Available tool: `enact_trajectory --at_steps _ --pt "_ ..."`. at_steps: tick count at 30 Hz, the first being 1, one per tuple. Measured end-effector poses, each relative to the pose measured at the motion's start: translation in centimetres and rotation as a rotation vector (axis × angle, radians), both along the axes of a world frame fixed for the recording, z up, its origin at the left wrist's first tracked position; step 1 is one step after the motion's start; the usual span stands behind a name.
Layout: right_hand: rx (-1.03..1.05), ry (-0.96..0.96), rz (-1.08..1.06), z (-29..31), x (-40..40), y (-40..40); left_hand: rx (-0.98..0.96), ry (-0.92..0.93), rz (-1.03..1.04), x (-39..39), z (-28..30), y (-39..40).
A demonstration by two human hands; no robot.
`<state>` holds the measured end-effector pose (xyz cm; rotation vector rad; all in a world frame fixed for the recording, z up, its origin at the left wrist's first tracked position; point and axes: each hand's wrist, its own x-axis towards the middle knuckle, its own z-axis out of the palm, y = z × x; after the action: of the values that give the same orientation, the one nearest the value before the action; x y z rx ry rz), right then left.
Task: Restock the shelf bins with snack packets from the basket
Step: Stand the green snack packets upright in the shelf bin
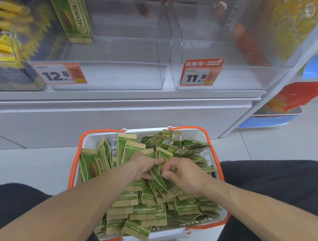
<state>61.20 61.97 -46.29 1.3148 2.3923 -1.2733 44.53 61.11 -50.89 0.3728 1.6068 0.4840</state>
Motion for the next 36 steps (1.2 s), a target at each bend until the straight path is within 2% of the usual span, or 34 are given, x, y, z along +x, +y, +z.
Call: enact_trajectory --at_steps 2,4,7,10,14,16,19,21,25,30,32,34,36 --pt "-0.025 -0.010 0.000 -0.1 0.6 0.0 0.010 0.026 0.025 0.3 -0.2 0.0" --pt "-0.059 -0.002 -0.090 -0.6 1.1 0.4 0.033 0.066 0.006 0.4 -0.1 0.3" --pt "-0.080 -0.083 -0.286 -2.0 1.8 2.0 0.108 0.136 -0.079 0.4 0.5 0.8" --pt "-0.235 -0.082 -0.411 -2.2 1.9 3.1 0.222 0.185 -0.207 0.1 1.8 0.9" --pt "-0.381 0.164 -0.580 -1.0 0.3 4.1 0.374 0.286 -0.374 -2.0 5.5 1.8" --pt "-0.327 0.297 -0.624 0.6 -1.0 4.3 0.423 0.283 -0.448 -3.7 8.1 2.3" --pt "-0.109 0.456 -0.615 4.1 -3.0 4.6 0.531 0.275 -0.501 -6.5 12.6 2.8" --pt "-0.006 0.511 -0.574 5.8 -4.1 4.8 0.607 0.274 -0.473 -7.9 14.9 2.4" --pt "0.106 0.559 -0.508 8.0 -5.6 4.7 0.737 0.216 -0.227 -9.7 16.0 0.8" --pt "-0.034 0.625 -0.456 9.1 -8.0 5.6 0.801 0.096 -0.074 -11.6 16.9 0.2" --pt "-0.076 0.717 -0.406 10.0 -9.0 5.8 0.818 0.025 -0.001 -12.2 17.6 0.1" --pt "-0.077 0.805 -0.389 10.7 -9.8 5.9 0.879 0.083 -0.012 -12.9 18.2 0.0" --pt "-0.010 0.833 -0.388 11.3 -10.5 5.9 0.951 0.217 -0.117 -13.7 18.6 -0.3"
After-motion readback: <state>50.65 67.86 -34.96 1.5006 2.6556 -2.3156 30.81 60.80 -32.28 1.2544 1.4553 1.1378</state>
